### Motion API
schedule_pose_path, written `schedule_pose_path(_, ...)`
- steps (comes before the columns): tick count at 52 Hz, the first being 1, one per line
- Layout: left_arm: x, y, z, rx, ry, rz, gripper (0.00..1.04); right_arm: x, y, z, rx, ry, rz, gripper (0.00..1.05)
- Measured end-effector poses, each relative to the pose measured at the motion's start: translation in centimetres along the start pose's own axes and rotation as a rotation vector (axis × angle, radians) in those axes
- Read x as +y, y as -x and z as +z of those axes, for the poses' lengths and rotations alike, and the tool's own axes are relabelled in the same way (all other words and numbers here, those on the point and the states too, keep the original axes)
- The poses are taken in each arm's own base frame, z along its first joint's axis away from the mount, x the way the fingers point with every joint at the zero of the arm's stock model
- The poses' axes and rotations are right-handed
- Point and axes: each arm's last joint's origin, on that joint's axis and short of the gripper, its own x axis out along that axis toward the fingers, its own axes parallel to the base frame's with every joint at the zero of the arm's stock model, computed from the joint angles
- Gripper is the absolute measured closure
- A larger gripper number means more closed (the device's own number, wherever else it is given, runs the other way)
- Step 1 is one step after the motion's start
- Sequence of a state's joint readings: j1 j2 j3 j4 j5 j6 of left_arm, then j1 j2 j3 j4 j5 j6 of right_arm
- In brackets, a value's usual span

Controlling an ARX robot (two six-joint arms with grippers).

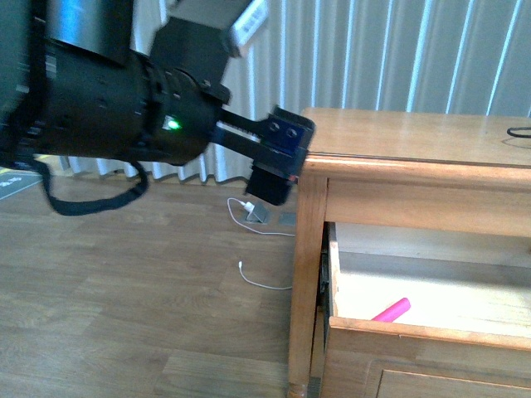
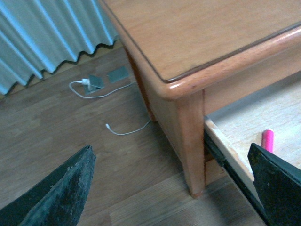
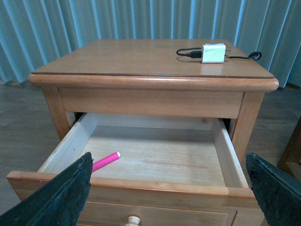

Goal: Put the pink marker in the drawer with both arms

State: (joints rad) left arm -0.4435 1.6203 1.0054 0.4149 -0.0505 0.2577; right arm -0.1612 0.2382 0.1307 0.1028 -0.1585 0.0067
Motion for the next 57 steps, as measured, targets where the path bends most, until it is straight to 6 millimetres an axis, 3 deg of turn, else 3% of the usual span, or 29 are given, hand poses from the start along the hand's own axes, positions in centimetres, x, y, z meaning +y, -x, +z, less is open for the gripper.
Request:
schedule_pose_path(8,1.6,4.9,-0.3,-0.049,0.065,0.103,0.06,0.0,0.0,0.0,0.0,0.0,0.0,0.08)
schedule_pose_path(26,1.8,15.3,-5.2,-0.018,0.235,0.295,0.06,0.0,0.0,0.0,0.0,0.0,0.0,0.08)
schedule_pose_path(44,1.2,21.6,-8.2,-0.028,0.41,0.439,0.06,0.0,0.0,0.0,0.0,0.0,0.0,0.08)
schedule_pose_path(57,1.4,22.2,-8.2,-0.054,0.442,0.472,0.06,0.0,0.0,0.0,0.0,0.0,-0.001,0.08)
